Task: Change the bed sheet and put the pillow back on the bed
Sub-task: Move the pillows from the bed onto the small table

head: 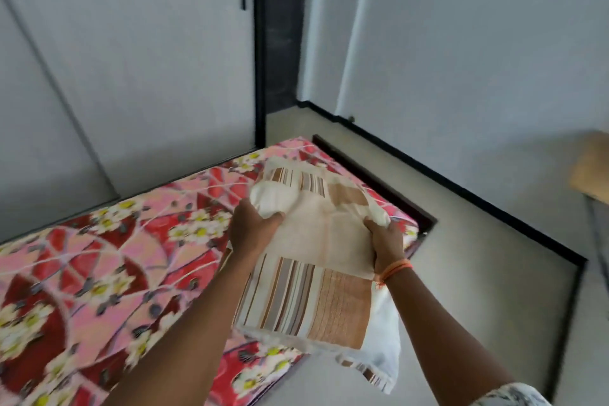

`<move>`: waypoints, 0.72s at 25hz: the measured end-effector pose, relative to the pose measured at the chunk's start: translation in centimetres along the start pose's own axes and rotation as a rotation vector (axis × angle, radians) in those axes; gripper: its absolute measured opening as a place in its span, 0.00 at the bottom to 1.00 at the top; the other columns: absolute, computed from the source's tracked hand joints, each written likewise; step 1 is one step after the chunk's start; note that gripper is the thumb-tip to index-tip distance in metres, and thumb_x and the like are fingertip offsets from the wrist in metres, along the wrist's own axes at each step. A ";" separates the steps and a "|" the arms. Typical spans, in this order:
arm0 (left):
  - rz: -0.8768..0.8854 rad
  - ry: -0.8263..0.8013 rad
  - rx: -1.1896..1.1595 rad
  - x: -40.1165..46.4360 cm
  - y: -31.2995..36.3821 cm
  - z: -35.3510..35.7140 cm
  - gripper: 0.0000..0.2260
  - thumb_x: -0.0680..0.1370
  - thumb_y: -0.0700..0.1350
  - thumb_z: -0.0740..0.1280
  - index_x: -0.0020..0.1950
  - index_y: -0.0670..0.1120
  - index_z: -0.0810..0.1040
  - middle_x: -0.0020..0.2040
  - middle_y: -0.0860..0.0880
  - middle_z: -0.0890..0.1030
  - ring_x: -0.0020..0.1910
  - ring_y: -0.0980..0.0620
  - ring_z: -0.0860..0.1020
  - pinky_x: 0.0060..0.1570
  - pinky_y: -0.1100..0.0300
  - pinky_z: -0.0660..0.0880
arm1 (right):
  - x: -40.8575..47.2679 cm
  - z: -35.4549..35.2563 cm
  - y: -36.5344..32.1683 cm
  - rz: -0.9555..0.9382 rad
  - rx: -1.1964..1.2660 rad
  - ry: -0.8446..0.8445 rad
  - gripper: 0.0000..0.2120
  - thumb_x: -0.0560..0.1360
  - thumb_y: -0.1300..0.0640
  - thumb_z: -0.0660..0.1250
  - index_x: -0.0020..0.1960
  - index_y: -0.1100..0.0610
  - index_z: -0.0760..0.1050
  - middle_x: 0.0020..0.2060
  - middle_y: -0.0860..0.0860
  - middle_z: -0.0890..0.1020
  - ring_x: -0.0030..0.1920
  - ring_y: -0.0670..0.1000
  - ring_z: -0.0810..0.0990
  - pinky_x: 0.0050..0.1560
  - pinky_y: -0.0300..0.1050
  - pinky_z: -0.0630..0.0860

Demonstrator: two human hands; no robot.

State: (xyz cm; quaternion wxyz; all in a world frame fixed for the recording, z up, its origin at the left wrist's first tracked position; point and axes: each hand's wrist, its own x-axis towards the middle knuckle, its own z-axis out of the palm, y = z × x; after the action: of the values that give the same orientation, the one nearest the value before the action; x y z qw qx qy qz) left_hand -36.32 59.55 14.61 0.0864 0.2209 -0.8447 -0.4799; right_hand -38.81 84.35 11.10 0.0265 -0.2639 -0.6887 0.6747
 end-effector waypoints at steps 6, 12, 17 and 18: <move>0.260 -0.206 -0.062 0.7 13.4 19.1 0.31 0.72 0.52 0.75 0.70 0.42 0.68 0.59 0.48 0.76 0.55 0.48 0.76 0.45 0.61 0.71 | 11.7 -16.7 -4.6 -0.046 0.085 0.283 0.21 0.72 0.49 0.71 0.60 0.57 0.73 0.52 0.54 0.80 0.52 0.57 0.79 0.58 0.59 0.77; 0.385 -0.439 -0.057 3.5 26.7 38.5 0.28 0.71 0.52 0.75 0.66 0.41 0.71 0.57 0.45 0.77 0.48 0.50 0.75 0.34 0.63 0.69 | 24.8 -31.0 -9.4 -0.048 0.145 0.559 0.19 0.71 0.48 0.72 0.57 0.56 0.75 0.51 0.53 0.81 0.51 0.55 0.80 0.56 0.58 0.78; 0.525 -0.527 -0.027 4.0 37.4 51.0 0.29 0.71 0.54 0.74 0.65 0.40 0.70 0.58 0.44 0.77 0.53 0.43 0.77 0.50 0.51 0.77 | 33.1 -40.8 -13.2 -0.055 0.214 0.722 0.20 0.70 0.49 0.73 0.54 0.61 0.75 0.50 0.54 0.82 0.48 0.54 0.80 0.55 0.57 0.79; 0.551 -0.553 -0.039 3.7 39.5 53.9 0.29 0.71 0.53 0.74 0.65 0.40 0.70 0.57 0.45 0.76 0.53 0.43 0.77 0.49 0.52 0.76 | 34.8 -43.2 -13.8 -0.059 0.237 0.745 0.19 0.71 0.49 0.73 0.54 0.61 0.75 0.50 0.55 0.82 0.48 0.55 0.80 0.54 0.56 0.80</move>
State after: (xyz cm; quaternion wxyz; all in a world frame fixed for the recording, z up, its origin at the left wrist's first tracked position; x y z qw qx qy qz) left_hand -70.33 116.96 19.61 -0.0149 -0.1535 -0.8546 -0.4959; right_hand -56.32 138.51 16.81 0.3246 -0.4659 -0.5564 0.6066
